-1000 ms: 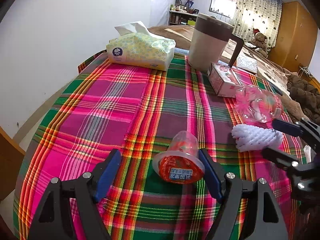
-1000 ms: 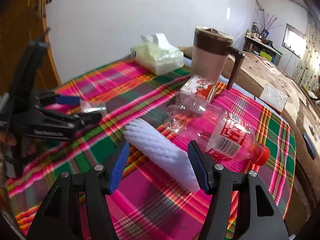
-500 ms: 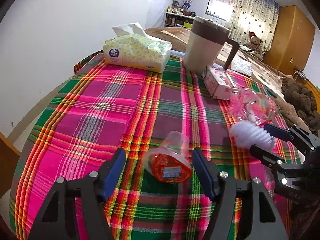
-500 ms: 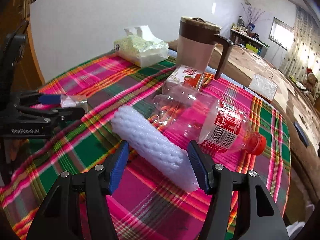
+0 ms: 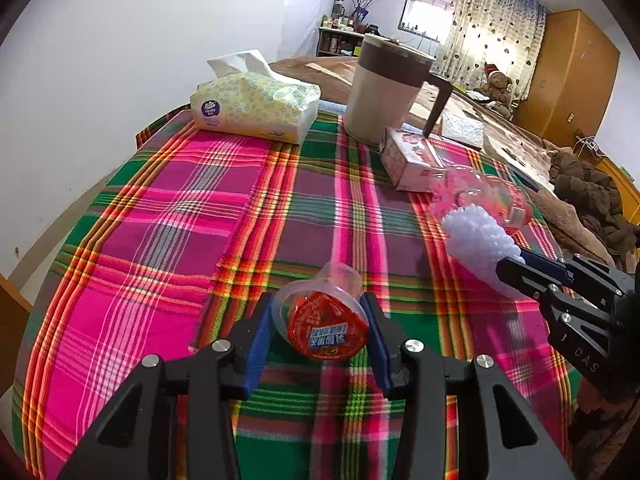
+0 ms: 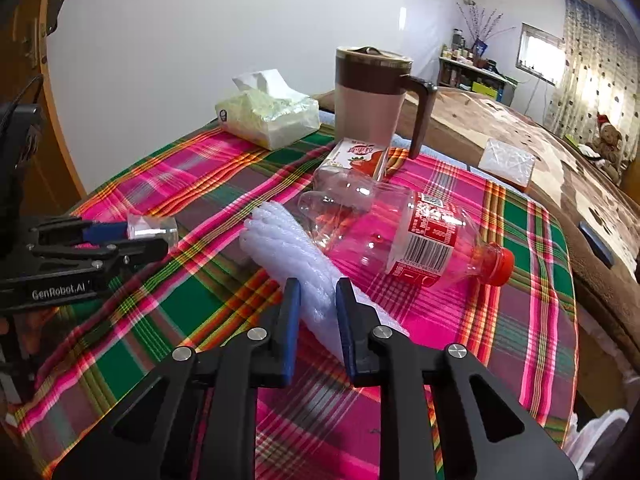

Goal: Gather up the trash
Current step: 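Close the left gripper on the orange-lidded cup while the right gripper grasps the white foam sleeve, then carry the cup in the left gripper and foam sleeve in the right gripper over the wastebasket, then open the left gripper to drop the cup while the right gripper releases the foam sleeve into the wastebasket, then move both open grippers back over the table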

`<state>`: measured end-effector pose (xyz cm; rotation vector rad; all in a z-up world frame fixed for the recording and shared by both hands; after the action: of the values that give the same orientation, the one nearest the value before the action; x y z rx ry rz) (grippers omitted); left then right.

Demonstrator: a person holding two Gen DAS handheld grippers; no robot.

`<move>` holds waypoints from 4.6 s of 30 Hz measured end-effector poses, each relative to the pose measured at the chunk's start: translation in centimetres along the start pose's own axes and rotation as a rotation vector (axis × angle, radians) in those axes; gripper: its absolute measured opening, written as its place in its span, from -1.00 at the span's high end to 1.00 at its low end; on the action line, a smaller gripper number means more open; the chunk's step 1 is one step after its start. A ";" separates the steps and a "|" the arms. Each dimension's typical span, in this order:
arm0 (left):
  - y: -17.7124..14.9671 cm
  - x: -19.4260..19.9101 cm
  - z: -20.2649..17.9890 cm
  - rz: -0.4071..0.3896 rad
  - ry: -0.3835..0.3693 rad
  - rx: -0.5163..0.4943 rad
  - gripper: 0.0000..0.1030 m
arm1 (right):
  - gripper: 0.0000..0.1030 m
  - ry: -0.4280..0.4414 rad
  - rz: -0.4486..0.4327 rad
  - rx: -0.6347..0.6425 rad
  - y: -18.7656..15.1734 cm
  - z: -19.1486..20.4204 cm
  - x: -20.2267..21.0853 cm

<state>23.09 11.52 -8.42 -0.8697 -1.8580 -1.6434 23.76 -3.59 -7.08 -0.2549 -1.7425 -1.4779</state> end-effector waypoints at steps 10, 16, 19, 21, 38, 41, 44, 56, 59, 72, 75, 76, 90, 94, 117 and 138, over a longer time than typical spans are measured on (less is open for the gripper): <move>-0.2 1.8 -2.0 -0.036 -0.024 -0.017 0.13 | 0.64 0.026 -0.053 -0.172 -1.0 -0.9 2.7; -0.2 3.3 -4.0 -0.064 -0.045 -0.043 0.13 | 0.64 0.013 -0.081 -0.234 -1.6 -1.4 4.3; -0.2 4.0 -5.1 -0.083 -0.047 -0.065 0.13 | 0.64 -0.013 -0.094 -0.263 -2.0 -2.0 5.2; -0.3 4.4 -5.9 -0.093 -0.051 -0.081 0.13 | 0.64 -0.028 -0.103 -0.275 -2.2 -2.4 5.8; -0.7 7.3 -14.1 -0.152 -0.162 -0.185 0.13 | 0.64 -0.134 -0.172 -0.400 -5.7 -7.2 12.2; -0.8 7.5 -15.6 -0.155 -0.181 -0.204 0.13 | 0.64 -0.163 -0.181 -0.421 -6.4 -8.3 13.1; -0.9 7.6 -17.2 -0.157 -0.200 -0.225 0.13 | 0.64 -0.187 -0.190 -0.446 -7.0 -9.4 13.9; -0.9 7.5 -24.9 -0.161 -0.293 -0.329 0.13 | 0.64 -0.359 -0.232 -0.549 -10.1 -15.1 18.0; -1.2 7.3 -27.0 -0.157 -0.321 -0.359 0.13 | 0.64 -0.401 -0.233 -0.574 -10.8 -16.4 18.7; -2.7 6.5 -35.4 -0.126 -0.427 -0.468 0.13 | 0.64 -0.537 -0.209 -0.651 -14.1 -20.2 20.7; -3.2 5.9 -36.8 -0.110 -0.445 -0.485 0.13 | 0.64 -0.569 -0.196 -0.659 -14.8 -20.9 20.9; -3.3 5.7 -37.1 -0.104 -0.449 -0.486 0.13 | 0.64 -0.569 -0.190 -0.668 -15.1 -21.3 20.9; -4.7 3.6 -40.7 -0.047 -0.482 -0.524 0.12 | 0.64 -0.637 -0.118 -0.718 -17.0 -23.8 20.7; -4.8 3.3 -41.2 -0.042 -0.485 -0.531 0.07 | 0.64 -0.646 -0.105 -0.724 -17.2 -24.4 20.5; -3.3 5.1 -37.1 -0.078 -0.466 -0.448 -0.42 | -0.04 -0.621 -0.117 -0.710 -15.9 -22.8 20.2; -1.0 6.8 -27.3 -0.153 -0.334 -0.327 -0.43 | -0.04 -0.494 -0.150 -0.607 -11.4 -17.8 17.0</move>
<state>16.77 -14.67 -0.29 -1.2287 -1.9404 -2.0385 13.68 -28.62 -4.14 -0.8813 -1.6480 -2.1710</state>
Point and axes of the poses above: each gripper's, at about its wrist camera, not at the fingertips, and x roughly against the way its jaws point, z to its left, y to its top, the point moved 5 cm from there along -x, roughly the way its jaws point, and after that the axes turned 2 degrees about -x, right-handed, at the moved point
